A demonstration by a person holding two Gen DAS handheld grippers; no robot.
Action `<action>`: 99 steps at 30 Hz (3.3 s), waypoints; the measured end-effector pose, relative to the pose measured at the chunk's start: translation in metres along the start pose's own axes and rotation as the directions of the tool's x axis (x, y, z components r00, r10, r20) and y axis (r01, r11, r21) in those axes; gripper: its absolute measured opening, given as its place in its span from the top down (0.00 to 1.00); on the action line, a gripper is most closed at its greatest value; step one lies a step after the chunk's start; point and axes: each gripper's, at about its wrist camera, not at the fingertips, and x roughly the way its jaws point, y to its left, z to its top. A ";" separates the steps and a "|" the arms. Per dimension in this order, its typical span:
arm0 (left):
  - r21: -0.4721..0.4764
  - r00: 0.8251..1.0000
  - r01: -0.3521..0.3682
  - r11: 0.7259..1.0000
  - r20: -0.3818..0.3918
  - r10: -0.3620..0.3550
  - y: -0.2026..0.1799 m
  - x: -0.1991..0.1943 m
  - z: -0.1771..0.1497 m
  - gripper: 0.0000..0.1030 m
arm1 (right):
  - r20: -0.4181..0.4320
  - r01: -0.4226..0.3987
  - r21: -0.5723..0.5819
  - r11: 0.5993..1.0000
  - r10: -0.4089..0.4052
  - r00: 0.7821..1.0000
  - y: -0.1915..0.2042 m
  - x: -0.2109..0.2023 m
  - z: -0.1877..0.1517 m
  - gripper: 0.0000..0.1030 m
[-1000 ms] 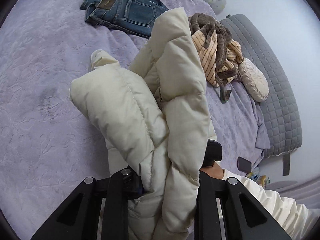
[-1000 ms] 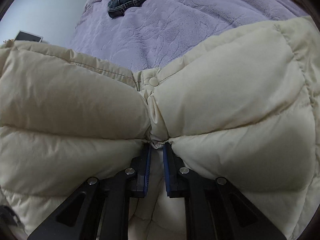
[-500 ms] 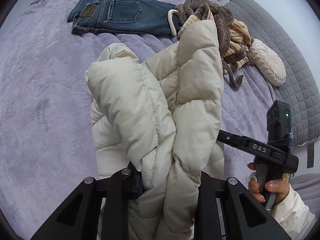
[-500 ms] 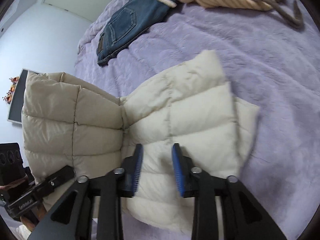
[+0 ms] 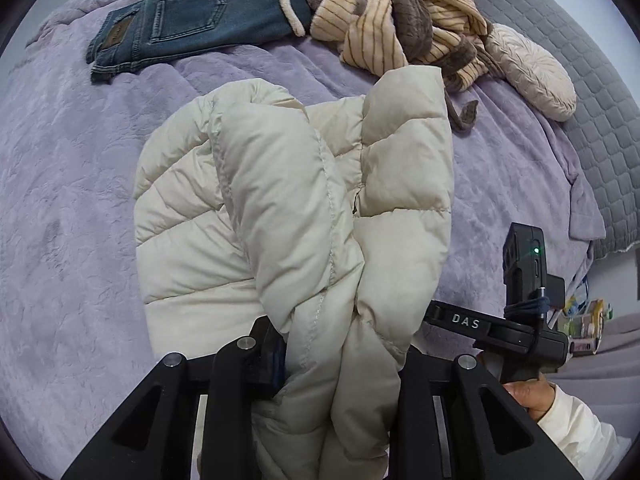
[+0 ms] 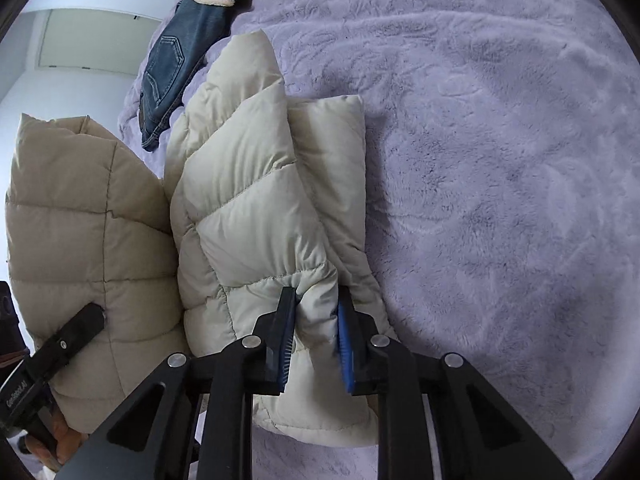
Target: Fold large clothes
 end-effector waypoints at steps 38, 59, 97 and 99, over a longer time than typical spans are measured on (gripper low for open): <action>0.229 0.980 0.167 0.959 0.068 -0.187 -0.048 -0.016 -0.032 0.24 | -0.129 -0.116 -0.171 0.978 0.095 0.987 0.018 -0.047 0.065 0.91; -0.294 0.875 0.452 0.842 -0.041 -0.483 0.108 0.077 0.004 0.15 | -0.088 -0.104 -0.148 0.984 0.091 0.992 -0.035 -0.038 0.078 0.90; -0.247 0.965 0.233 0.941 -0.057 -0.254 0.080 0.093 0.000 0.11 | -0.176 -0.291 0.057 0.955 0.296 0.939 -0.035 0.010 0.060 0.11; -0.227 0.972 0.213 0.950 -0.054 -0.231 0.076 0.089 0.000 0.17 | -0.170 -0.298 0.085 0.951 0.308 0.936 -0.036 0.010 0.059 0.29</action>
